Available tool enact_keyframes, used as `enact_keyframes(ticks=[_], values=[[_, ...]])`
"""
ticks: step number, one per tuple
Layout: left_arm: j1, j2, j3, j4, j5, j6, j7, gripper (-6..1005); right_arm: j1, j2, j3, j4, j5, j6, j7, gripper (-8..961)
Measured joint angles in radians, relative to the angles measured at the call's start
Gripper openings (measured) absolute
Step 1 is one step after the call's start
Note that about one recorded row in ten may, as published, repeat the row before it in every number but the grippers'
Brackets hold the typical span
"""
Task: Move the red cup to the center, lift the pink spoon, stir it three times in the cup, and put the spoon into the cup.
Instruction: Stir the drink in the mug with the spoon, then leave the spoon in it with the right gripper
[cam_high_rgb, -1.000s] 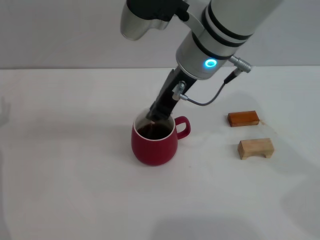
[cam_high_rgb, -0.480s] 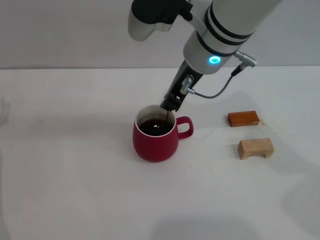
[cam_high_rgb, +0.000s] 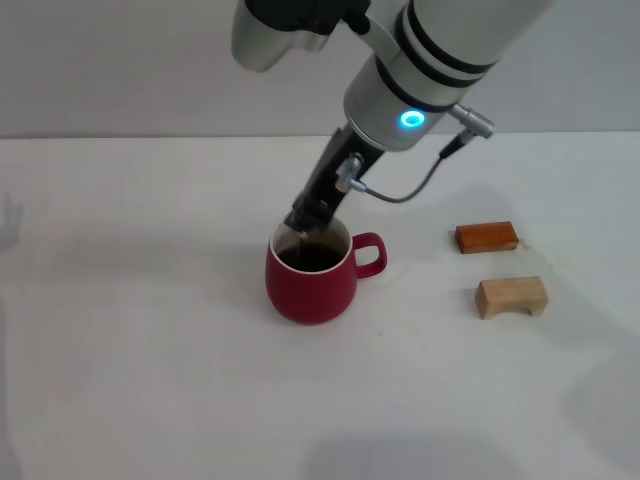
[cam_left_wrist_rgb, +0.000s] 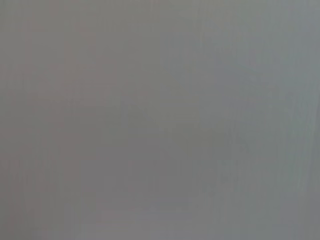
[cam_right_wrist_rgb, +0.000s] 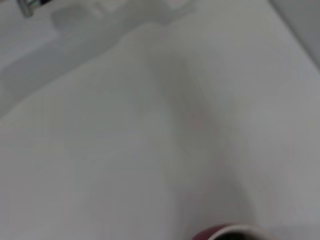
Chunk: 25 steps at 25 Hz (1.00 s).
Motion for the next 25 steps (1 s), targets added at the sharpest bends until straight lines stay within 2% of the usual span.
enact_keyframes(ticks=[7, 13, 18, 25], values=[[0.000, -0.001, 0.000, -0.001, 0.000, 0.000, 0.000, 844, 0.005, 0.000, -0.006, -0.050, -0.067, -0.071, 0.006, 158], [0.003, -0.001, 0.000, -0.001, 0.000, 0.000, 0.000, 844, 0.001, 0.000, -0.001, -0.044, -0.089, -0.002, 0.011, 159], [0.006, -0.001, 0.000, -0.005, 0.000, 0.000, 0.000, 844, -0.003, 0.000, 0.002, -0.025, -0.035, 0.032, 0.000, 159], [0.010, -0.002, 0.000, -0.010, 0.000, 0.002, -0.002, 845, -0.006, 0.000, -0.006, -0.037, -0.033, -0.050, -0.001, 159]])
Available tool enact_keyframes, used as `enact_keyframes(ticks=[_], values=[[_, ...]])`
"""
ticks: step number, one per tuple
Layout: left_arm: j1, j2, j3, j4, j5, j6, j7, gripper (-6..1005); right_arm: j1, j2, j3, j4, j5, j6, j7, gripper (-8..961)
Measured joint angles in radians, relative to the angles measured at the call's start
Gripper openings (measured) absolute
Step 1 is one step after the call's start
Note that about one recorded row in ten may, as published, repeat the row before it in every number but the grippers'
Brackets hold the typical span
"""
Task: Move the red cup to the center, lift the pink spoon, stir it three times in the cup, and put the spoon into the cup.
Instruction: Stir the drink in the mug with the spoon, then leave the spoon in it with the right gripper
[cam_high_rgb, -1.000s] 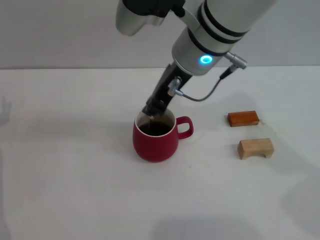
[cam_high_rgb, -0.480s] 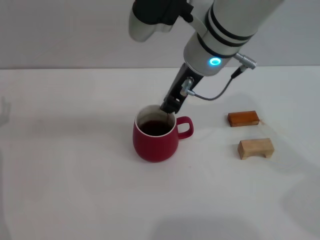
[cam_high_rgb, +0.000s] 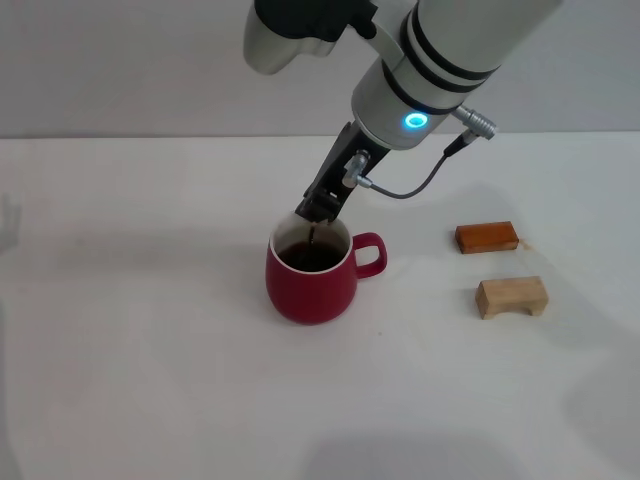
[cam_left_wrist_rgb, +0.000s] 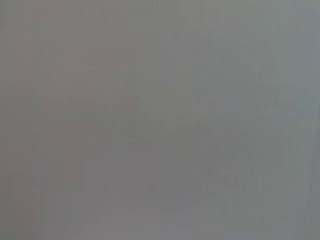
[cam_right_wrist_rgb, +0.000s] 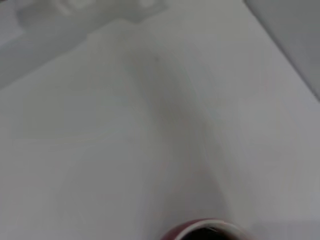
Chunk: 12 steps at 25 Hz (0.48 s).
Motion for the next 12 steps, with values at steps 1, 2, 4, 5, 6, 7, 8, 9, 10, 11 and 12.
enact_keyframes(ticks=[1, 2, 4, 5, 6, 7, 8, 9, 10, 11, 12], values=[[0.000, 0.000, 0.000, 0.000, 0.000, 0.000, 0.000, 845, 0.000, 0.000, 0.000, -0.004, -0.010, -0.008, 0.001, 159], [0.000, 0.000, 0.000, 0.000, 0.000, 0.000, 0.000, 846, -0.001, -0.001, 0.000, -0.008, -0.034, -0.012, 0.007, 159], [0.002, 0.000, 0.000, 0.000, 0.000, 0.001, 0.000, 846, -0.001, -0.001, -0.001, -0.008, -0.040, -0.006, 0.007, 159], [0.002, 0.000, 0.000, 0.000, 0.000, 0.002, 0.000, 846, -0.001, -0.001, -0.001, -0.009, -0.042, 0.001, 0.007, 159], [0.003, 0.000, 0.000, 0.000, -0.001, 0.003, 0.000, 846, -0.001, 0.000, -0.001, -0.009, -0.042, 0.010, 0.007, 159], [0.003, 0.000, 0.000, 0.000, -0.001, 0.003, 0.000, 846, -0.001, 0.001, -0.002, -0.009, -0.041, 0.021, 0.005, 158], [0.003, 0.000, 0.000, 0.000, -0.002, 0.003, 0.000, 846, -0.001, 0.001, -0.002, -0.009, -0.041, 0.021, 0.005, 158], [0.004, 0.000, 0.000, 0.000, -0.002, 0.003, 0.000, 846, -0.001, 0.002, -0.002, -0.008, -0.040, 0.023, 0.005, 158], [0.004, 0.000, 0.000, 0.000, -0.002, 0.003, 0.000, 846, -0.001, 0.003, -0.003, -0.007, -0.037, 0.024, 0.005, 158], [0.004, 0.000, 0.000, 0.000, -0.002, 0.003, 0.000, 846, -0.001, 0.003, -0.003, -0.005, -0.034, 0.024, 0.005, 158], [0.004, 0.000, 0.000, 0.000, -0.002, 0.003, 0.000, 846, -0.004, 0.004, -0.003, -0.001, -0.029, 0.021, 0.005, 158]])
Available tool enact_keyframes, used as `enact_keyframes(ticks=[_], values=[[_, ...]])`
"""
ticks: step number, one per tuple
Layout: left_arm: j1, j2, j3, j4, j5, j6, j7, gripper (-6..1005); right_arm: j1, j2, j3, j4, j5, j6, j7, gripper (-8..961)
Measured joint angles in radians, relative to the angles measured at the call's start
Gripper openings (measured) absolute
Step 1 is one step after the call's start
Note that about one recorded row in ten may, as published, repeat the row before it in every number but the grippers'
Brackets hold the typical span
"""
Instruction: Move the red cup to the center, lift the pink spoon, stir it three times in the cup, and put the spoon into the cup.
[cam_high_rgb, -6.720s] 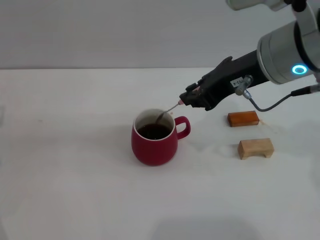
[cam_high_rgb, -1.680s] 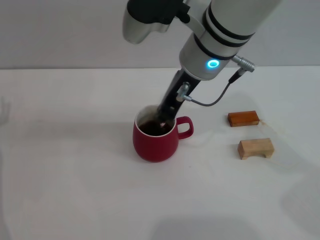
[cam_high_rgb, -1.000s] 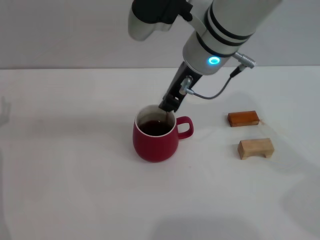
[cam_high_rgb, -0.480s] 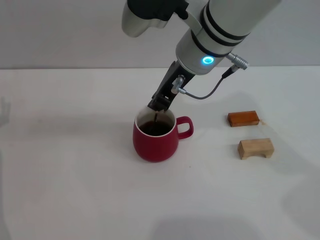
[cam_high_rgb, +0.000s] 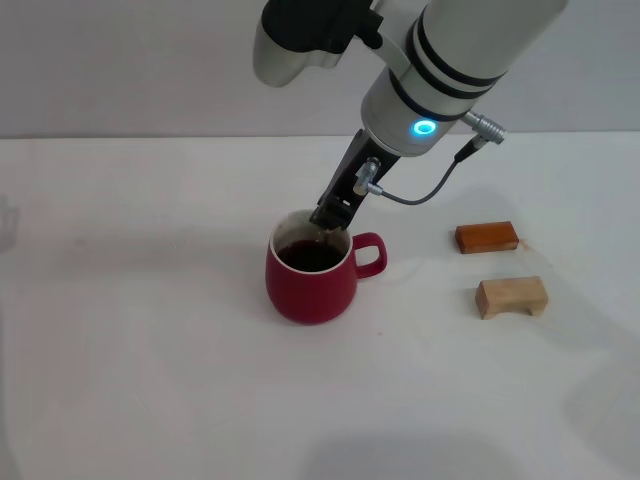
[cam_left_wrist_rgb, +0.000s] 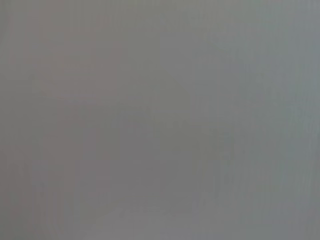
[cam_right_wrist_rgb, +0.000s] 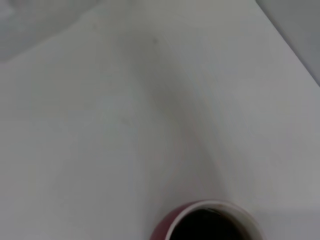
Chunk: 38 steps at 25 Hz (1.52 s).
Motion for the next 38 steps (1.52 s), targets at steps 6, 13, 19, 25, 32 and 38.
enact_keyframes(ticks=[6, 13, 19, 25, 32, 38], values=[[0.000, 0.000, 0.000, 0.000, 0.000, 0.000, 0.000, 846, -0.001, 0.000, 0.008, 0.004, 0.011, -0.006, 0.003, 158], [0.000, 0.000, 0.000, -0.002, -0.002, 0.001, 0.000, 846, 0.006, 0.001, -0.008, 0.001, 0.008, -0.012, 0.007, 191], [-0.001, 0.000, 0.000, -0.002, -0.002, 0.005, 0.000, 846, 0.003, 0.001, -0.011, 0.004, 0.008, -0.019, 0.008, 276], [-0.002, 0.000, 0.000, -0.002, -0.003, 0.007, 0.000, 846, -0.051, 0.001, -0.033, 0.074, 0.054, -0.158, -0.017, 329], [-0.001, 0.000, -0.001, -0.002, -0.006, 0.008, 0.000, 846, -0.274, 0.001, -0.197, 0.247, 0.122, -0.611, -0.065, 329], [0.000, 0.002, 0.000, -0.002, -0.002, 0.008, 0.000, 846, -0.565, 0.005, -0.426, 0.298, 0.121, -1.315, -0.089, 329]])
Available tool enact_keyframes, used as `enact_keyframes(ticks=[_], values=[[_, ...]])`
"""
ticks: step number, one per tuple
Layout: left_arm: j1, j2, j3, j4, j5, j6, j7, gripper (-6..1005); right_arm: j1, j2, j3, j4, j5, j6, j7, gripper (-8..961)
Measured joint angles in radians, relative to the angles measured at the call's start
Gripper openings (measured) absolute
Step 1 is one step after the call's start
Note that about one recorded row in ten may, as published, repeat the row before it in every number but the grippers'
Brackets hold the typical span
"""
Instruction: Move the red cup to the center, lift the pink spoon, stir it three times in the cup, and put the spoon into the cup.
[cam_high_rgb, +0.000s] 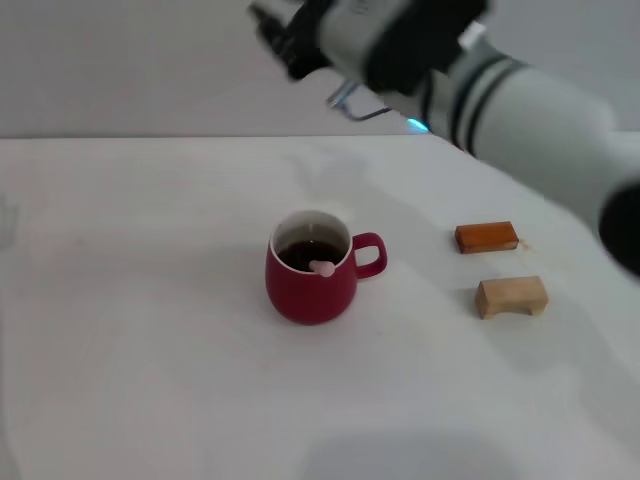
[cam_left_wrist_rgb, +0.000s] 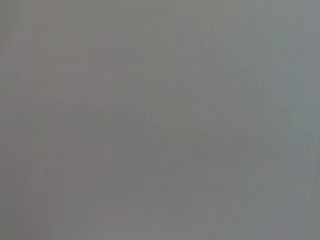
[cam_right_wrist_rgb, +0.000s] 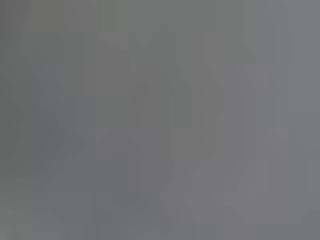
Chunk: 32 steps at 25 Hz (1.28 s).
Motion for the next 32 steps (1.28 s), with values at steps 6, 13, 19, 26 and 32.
enact_keyframes(ticks=[6, 13, 19, 26, 32], values=[[0.000, 0.003, 0.000, 0.000, 0.004, 0.003, 0.000, 846, -0.197, 0.002, -0.052, -0.067, 0.037, -0.519, 0.011, 329], [0.000, 0.005, 0.000, 0.000, 0.005, 0.020, 0.000, 846, -0.321, -0.004, -0.047, -0.280, 0.077, -1.059, 0.286, 329], [0.008, 0.003, -0.002, 0.000, 0.002, 0.047, 0.000, 846, -0.390, 0.002, -0.053, -0.507, 0.203, -1.321, 0.452, 329], [0.017, 0.003, -0.007, 0.005, 0.001, 0.064, -0.001, 846, -0.385, 0.000, -0.055, -0.767, 0.350, -1.410, 0.597, 329], [0.031, 0.001, -0.001, 0.002, 0.002, 0.081, -0.002, 846, -0.380, -0.005, -0.026, -0.890, 0.351, -1.435, 0.662, 329]])
